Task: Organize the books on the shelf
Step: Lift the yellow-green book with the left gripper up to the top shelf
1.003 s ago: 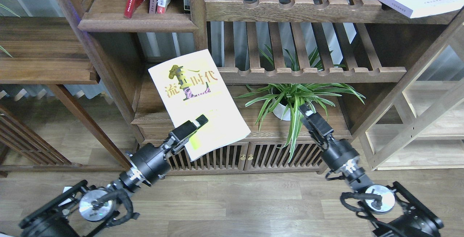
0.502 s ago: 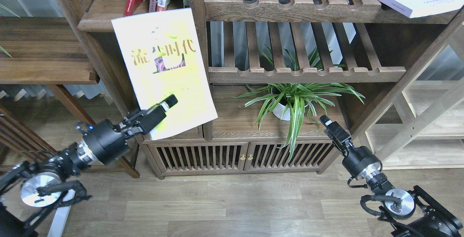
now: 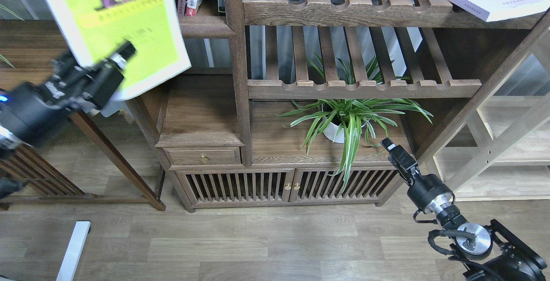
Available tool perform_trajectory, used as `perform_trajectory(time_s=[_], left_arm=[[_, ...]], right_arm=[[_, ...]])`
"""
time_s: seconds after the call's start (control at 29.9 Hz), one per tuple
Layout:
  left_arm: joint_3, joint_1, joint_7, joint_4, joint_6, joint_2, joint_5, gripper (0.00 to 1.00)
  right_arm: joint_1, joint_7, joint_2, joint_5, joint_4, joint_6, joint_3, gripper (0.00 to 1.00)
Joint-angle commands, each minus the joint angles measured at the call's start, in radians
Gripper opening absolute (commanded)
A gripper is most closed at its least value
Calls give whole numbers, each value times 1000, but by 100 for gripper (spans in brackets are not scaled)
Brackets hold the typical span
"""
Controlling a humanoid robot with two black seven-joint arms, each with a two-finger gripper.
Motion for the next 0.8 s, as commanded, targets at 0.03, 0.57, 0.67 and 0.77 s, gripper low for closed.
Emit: perform_trajectory(time_s=[0.03, 0.57, 0.67, 0.77], left_arm=[[-100, 20, 29, -29, 0, -54, 43, 0], [-170, -99, 157, 46, 0, -156, 181, 0], [-151, -141, 169, 70, 0, -154, 188, 0], [-137, -156, 181, 84, 0, -154, 191, 0]], right_arm=[[0, 0, 1, 0, -7, 0, 0, 92], [42, 0, 7, 3, -5, 0, -8, 92], [42, 0, 12, 5, -5, 0, -8, 92], [42, 0, 21, 3, -4, 0, -9, 92]])
